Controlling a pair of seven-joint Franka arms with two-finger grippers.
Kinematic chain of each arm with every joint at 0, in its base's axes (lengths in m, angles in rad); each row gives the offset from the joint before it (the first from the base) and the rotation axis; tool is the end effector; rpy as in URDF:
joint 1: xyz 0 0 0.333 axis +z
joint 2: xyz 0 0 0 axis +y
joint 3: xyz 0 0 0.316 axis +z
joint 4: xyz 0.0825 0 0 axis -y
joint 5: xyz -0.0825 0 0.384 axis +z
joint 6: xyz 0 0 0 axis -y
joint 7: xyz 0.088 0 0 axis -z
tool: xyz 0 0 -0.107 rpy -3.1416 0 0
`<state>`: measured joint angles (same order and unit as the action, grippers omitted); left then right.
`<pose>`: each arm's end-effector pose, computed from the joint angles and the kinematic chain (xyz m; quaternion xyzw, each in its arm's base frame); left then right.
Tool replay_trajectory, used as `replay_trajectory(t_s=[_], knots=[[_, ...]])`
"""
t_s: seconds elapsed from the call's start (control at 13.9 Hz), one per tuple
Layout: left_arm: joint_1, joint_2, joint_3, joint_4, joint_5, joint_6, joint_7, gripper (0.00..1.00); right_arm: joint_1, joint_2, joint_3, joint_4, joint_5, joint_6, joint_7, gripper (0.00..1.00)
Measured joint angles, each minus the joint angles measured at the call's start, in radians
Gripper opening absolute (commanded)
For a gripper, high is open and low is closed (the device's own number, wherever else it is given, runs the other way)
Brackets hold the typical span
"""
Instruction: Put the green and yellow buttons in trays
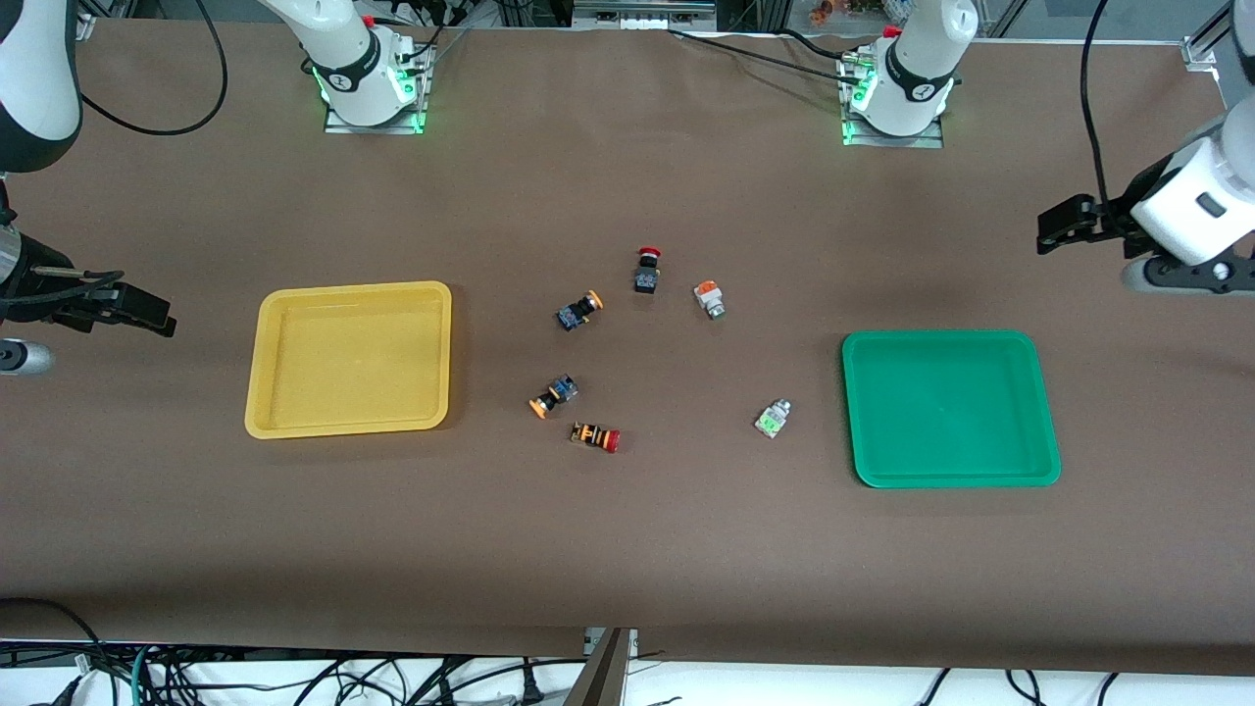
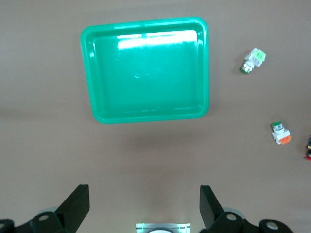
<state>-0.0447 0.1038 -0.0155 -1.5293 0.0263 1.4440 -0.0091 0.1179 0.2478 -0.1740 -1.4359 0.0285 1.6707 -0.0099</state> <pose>0.5687 -0.0307 0.5756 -0.9951 0.0250 0.0939 0.0156 0.6340 -0.0202 0.5517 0.9997 -0.0221 -0.0049 0.0069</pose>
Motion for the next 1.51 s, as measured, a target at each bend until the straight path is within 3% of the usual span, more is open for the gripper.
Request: replay_trajectory(t_s=[0.36, 0.72, 1.15, 1.51], knots=[[-0.076, 0.134, -0.009, -0.002, -0.001, 0.039, 0.001, 1.0, 0.0, 0.002, 0.0, 0.0, 0.0, -0.001, 0.0, 0.99], [-0.123, 0.295, -0.013, 0.003, -0.064, 0.293, 0.001, 1.0, 0.0, 0.003, 0.0, 0.0, 0.0, -0.001, 0.0, 0.99], [-0.188, 0.395, -0.015, 0.007, -0.155, 0.493, 0.0, 1.0, 0.005, 0.007, 0.001, -0.001, 0.0, -0.008, 0.009, 0.99], [-0.24, 0.52, -0.014, 0.009, -0.155, 0.658, 0.001, 1.0, 0.079, 0.008, 0.01, -0.03, 0.001, -0.014, 0.197, 0.99]])
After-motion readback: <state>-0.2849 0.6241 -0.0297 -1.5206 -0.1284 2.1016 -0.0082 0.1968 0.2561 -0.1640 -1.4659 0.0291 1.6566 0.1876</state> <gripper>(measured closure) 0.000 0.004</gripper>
